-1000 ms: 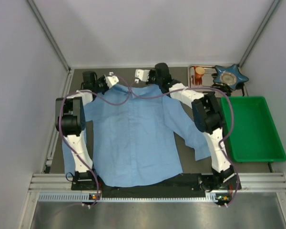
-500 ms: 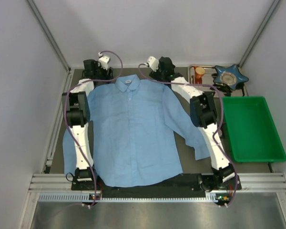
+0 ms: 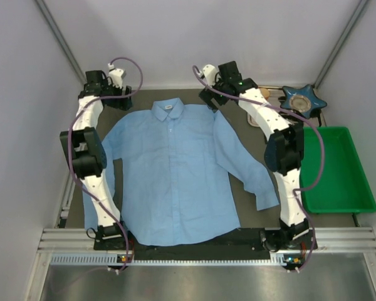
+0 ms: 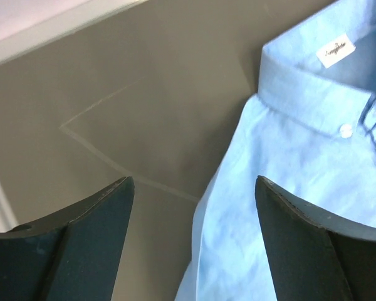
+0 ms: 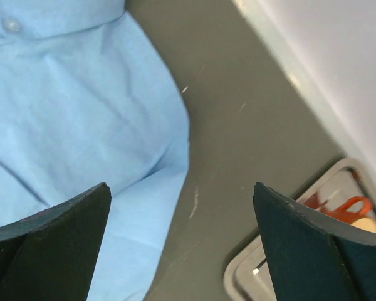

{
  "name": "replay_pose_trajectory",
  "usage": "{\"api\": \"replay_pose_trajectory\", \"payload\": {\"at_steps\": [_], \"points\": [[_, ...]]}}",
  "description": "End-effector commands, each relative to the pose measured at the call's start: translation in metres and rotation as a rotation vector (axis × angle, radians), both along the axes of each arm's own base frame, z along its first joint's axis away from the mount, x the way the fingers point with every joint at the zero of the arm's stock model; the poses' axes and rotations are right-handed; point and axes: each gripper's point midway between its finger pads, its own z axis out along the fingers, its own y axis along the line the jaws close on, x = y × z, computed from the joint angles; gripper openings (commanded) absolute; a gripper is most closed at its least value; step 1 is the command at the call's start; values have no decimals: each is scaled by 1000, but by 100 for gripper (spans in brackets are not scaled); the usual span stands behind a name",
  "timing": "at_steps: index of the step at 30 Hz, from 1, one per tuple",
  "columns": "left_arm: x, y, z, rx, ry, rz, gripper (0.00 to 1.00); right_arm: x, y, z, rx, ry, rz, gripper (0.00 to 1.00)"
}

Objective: Pin the brooch onto the clothing
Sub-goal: Flatten out the clothes at the center of the board.

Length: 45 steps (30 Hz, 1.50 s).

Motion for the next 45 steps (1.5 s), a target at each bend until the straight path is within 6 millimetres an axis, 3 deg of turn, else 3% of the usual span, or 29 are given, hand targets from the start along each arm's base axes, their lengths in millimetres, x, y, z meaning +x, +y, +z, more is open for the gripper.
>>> {"api": "replay_pose_trajectory", "payload": {"at_steps": [1,5,10,11,13,14,17,23,25,28,32,34,35,38,45], "points": [[-39,24,16,99,44,54,81,-38,-8,-18,28,190,-63,92],[-48,36,5,155,90,86,75,-32,-17,-40,-13,215,-135,89],[-45,45,-18,178,159,115,68,-24,-22,-64,-46,234,-175,88],[-43,48,-21,185,163,127,61,-22,-25,-76,-73,243,-192,86],[-35,53,-31,200,180,143,52,-13,-31,-80,-92,227,-217,82],[-32,56,-35,206,184,153,40,-10,-34,-93,-104,240,-228,74],[-17,58,-45,192,193,157,22,1,-42,-104,-116,235,-260,60],[10,57,-56,146,148,174,2,15,-54,-119,-161,201,-290,28],[15,56,-47,99,119,191,13,20,-58,-122,-167,185,-303,22],[11,53,-14,4,61,160,48,24,-63,-119,-159,170,-321,4],[-18,52,28,2,17,126,59,28,-68,-110,-144,152,-337,0],[-33,44,32,10,34,73,61,29,-68,-103,-136,139,-339,0],[-50,38,29,2,73,53,64,29,-69,-95,-128,127,-341,0],[-70,32,17,15,125,23,65,32,-69,-80,-104,98,-343,0],[-86,31,-18,34,238,11,67,35,-76,-77,-134,76,-348,0]]}}
